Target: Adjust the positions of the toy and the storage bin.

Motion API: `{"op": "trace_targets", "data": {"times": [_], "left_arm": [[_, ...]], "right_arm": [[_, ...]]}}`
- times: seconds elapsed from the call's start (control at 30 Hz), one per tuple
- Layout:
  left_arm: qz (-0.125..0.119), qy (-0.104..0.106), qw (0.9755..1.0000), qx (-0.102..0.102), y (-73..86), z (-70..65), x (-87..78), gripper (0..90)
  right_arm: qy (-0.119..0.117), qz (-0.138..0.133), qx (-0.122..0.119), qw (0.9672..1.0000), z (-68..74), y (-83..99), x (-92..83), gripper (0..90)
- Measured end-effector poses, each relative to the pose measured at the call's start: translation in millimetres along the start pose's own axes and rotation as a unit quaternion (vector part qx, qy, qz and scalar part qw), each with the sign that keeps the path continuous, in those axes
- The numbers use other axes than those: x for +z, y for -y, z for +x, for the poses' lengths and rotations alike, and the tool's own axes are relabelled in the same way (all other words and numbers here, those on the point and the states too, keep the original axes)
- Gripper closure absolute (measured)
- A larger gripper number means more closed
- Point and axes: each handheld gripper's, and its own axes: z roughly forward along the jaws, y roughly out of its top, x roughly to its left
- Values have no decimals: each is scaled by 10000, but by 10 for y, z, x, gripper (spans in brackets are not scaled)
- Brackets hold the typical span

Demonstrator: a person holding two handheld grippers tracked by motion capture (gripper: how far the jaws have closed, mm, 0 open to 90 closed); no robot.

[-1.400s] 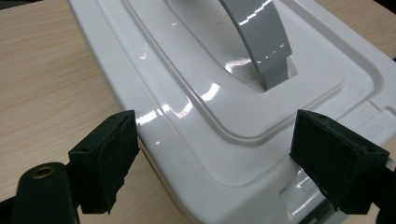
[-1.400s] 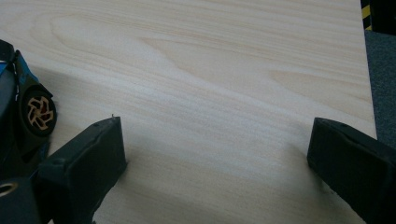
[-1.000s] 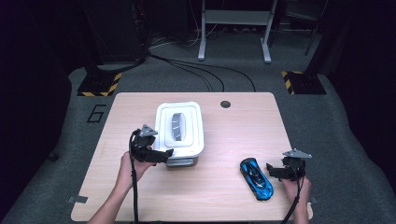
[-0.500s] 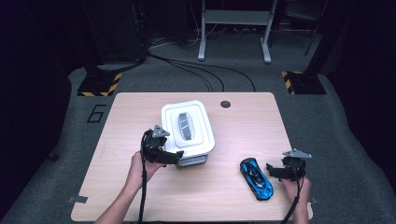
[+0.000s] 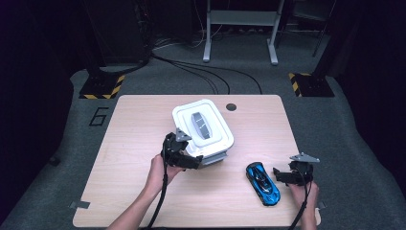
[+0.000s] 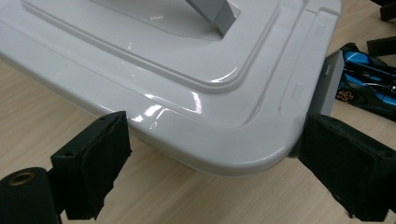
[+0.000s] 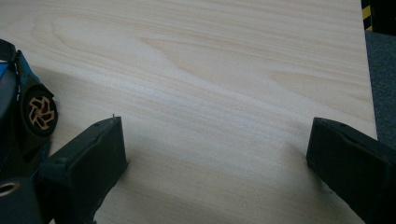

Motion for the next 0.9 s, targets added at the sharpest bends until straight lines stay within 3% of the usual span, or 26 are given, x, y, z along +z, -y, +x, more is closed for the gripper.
{"op": "trace_targets", "data": {"times": [0.23, 0.33, 0.43, 0.53, 0.67, 0.73, 0.8, 0.9], "left_arm": [[-174, 27, 9998, 21, -72, -64, 131, 99], [-286, 127, 9995, 7, -37, -25, 124, 106], [-396, 35, 9992, -20, 54, 21, 76, 105], [-481, -63, 9988, -66, 208, 117, -6, 86], [-414, -174, 9989, -154, 446, 250, -50, 51], [-354, -266, 9987, -239, 594, 339, -34, 36], [-174, -489, 9985, -184, 748, 444, -3, 23], [-19, -630, 9974, -361, 991, 600, 71, 3]], "right_arm": [[-10, -4, 0, 10000, -1, 0, 0, 40], [-12, -4, 2, 10000, -1, 0, 0, 40], [-13, -4, 1, 10000, -2, 0, 0, 40], [-13, -5, -2, 10000, -2, 0, 0, 40], [-2, 6, -8, 10000, 2, -1, 1, 35], [0, 8, -5, 10000, 2, -1, 1, 34], [4, 12, -4, 10000, 4, -2, 2, 32], [7, 10, 42, 10000, 12, -6, 9, 21]]}}
